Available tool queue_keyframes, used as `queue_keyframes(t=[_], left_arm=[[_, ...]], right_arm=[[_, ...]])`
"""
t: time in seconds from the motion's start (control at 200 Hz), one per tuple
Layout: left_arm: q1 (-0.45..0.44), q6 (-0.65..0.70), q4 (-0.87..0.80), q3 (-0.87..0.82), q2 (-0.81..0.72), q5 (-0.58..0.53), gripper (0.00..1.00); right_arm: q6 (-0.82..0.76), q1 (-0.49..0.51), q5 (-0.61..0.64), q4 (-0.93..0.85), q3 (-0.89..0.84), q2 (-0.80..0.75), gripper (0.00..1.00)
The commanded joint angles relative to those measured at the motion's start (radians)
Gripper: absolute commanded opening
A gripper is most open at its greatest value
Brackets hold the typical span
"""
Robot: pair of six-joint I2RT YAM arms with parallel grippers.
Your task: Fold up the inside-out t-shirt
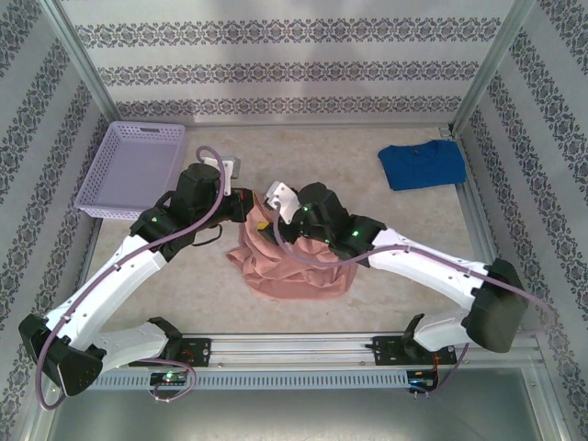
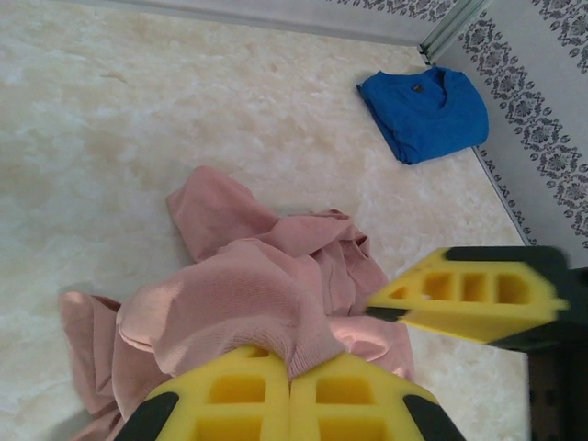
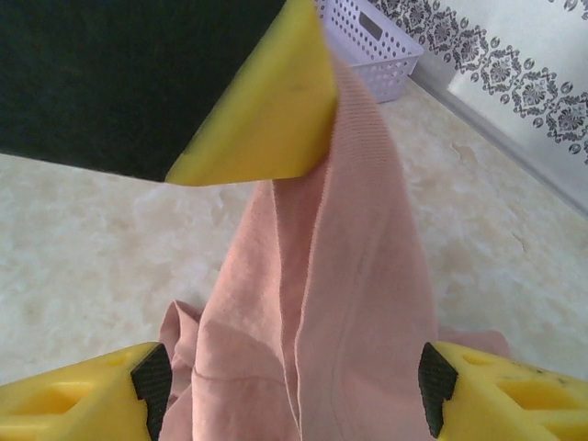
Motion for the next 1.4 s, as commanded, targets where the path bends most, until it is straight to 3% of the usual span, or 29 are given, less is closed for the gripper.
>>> queue_keyframes(t=[0.0,0.15,0.35,0.495,0.695,0.924,1.159,1.289,1.394], left_arm=[[-0.007,-0.019,-0.026,0.035,0.0,0.014,0.0],[-0.007,-0.016,-0.029,0.038,-0.005,0.013,0.0],[-0.007,-0.019,-0.033,0.039,-0.015,0.001,0.0],[-0.007,-0.018,-0.032,0.04,-0.02,-0.011,0.0],[-0.005,0.017,-0.02,0.04,-0.031,0.01,0.0],[0.011,0.237,0.029,0.01,-0.115,0.145,0.38],[0.011,0.557,-0.081,0.042,-0.125,0.229,0.51],[0.004,0.768,-0.186,0.068,-0.071,0.355,0.67],[-0.044,0.876,-0.122,0.013,-0.078,0.268,0.73]], right_arm=[[-0.038,0.011,0.059,0.18,-0.014,0.034,0.72],[-0.065,0.012,0.093,0.206,0.001,0.09,0.65],[-0.091,0.011,0.146,0.215,-0.008,0.109,0.23],[-0.099,0.01,0.131,0.225,-0.048,0.082,0.0],[-0.101,-0.012,0.06,0.208,-0.085,0.034,0.0],[-0.052,-0.11,-0.196,0.158,-0.117,-0.046,0.0],[-0.013,-0.24,-0.451,0.065,-0.099,-0.096,0.0],[0.03,-0.278,-0.522,0.014,-0.057,-0.085,0.0],[0.077,-0.296,-0.571,0.003,-0.038,-0.068,0.0]])
